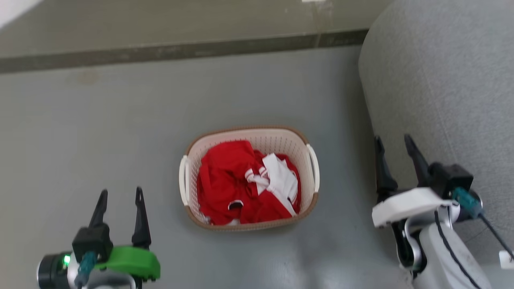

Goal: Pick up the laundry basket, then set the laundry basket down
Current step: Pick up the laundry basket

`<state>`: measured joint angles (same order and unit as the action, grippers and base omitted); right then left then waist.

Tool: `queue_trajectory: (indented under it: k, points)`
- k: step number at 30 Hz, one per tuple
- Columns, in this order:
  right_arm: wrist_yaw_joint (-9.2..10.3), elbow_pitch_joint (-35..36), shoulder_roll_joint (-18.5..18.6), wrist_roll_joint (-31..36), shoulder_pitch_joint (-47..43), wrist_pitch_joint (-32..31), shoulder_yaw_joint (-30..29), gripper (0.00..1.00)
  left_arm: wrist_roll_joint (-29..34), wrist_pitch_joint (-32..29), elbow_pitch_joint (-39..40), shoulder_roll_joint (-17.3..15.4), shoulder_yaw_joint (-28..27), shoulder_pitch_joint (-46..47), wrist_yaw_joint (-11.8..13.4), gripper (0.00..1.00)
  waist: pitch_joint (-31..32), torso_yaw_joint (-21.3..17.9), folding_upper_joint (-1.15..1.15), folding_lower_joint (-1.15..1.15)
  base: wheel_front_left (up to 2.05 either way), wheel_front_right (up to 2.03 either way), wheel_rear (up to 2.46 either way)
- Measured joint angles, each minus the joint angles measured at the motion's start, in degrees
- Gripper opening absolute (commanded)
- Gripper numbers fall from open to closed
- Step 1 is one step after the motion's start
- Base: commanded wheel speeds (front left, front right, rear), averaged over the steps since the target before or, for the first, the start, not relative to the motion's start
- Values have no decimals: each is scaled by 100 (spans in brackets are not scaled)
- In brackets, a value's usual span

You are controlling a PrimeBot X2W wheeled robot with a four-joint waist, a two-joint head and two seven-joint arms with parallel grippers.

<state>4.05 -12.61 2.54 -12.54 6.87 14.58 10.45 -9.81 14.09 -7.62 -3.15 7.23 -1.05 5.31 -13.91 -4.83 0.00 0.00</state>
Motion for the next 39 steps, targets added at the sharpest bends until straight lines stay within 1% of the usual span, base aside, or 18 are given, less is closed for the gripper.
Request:
queue_trajectory:
  k: [5, 7, 11, 20, 27, 39]
  points:
    - [-4, -248, 3, 0, 393, 0, -57, 100, 1, -103, -268, 4, 37, 477, -34, 100, -393, 0, 0, 0, 0, 0, 0]
    - [-52, -364, 3, -1, 527, 0, -63, 100, 7, -148, -360, 7, 67, 652, -36, 100, -554, 2, 0, 0, 0, 0, 0]
    - [-59, -608, 5, -1, 809, 0, -62, 100, 44, -197, -582, 13, 162, 1026, -130, 100, -875, 15, 0, 0, 0, 0, 0]
    - [-60, -1093, 15, -3, 1449, 0, -76, 100, 96, -345, -1135, 37, 416, 1789, -219, 100, -1609, 86, 0, 1, 0, 0, 0]
    - [-59, -1410, 35, -20, 2002, 1, -108, 100, 101, -348, -1594, 60, 489, 2398, -266, 100, -2177, 190, 0, 1, 0, 0, 0]
    - [-118, -1841, 76, -19, 2694, 1, -75, 100, 101, -320, -1990, 101, 644, 3265, -333, 100, -3083, 353, 0, 1, 0, 0, 0]
